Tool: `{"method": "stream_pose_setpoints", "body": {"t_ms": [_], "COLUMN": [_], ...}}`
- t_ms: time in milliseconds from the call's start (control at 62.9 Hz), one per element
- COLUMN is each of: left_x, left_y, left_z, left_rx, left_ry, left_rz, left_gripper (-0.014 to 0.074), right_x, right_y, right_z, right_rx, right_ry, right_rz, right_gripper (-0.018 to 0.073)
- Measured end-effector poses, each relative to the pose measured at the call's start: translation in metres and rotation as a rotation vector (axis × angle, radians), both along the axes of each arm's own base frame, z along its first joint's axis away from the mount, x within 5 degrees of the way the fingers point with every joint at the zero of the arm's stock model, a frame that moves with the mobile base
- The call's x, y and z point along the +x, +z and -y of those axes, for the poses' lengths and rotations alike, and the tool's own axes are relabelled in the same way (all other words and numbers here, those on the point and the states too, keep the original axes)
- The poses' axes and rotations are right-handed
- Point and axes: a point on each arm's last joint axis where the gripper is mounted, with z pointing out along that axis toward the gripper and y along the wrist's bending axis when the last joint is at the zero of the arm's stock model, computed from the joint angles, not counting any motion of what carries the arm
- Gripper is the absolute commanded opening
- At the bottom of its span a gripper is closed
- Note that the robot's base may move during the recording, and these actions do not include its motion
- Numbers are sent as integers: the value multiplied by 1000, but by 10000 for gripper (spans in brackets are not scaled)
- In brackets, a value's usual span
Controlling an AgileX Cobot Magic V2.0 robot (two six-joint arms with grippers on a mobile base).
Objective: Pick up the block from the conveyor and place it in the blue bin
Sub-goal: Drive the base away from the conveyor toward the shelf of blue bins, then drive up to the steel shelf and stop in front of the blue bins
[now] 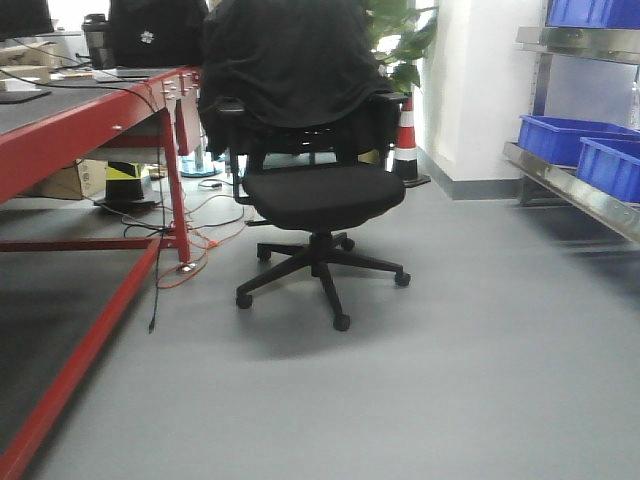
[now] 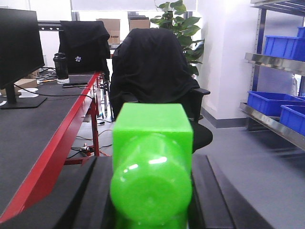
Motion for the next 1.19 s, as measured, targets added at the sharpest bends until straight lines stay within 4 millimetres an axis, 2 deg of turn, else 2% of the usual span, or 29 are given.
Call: {"method": "stream_pose_setpoints", "body": {"t_ms": [1193], "left_x": [0], "left_y": [0], "left_z": [0], "left_rx": [0], "left_ry": [0], "left_rz": [2], "left_gripper": [-111], "right_x": [0], "right_y": [0], "right_z": [0], "right_rx": [0], "right_ry": [0], "right_rz": [0], "right_gripper": [-162]}}
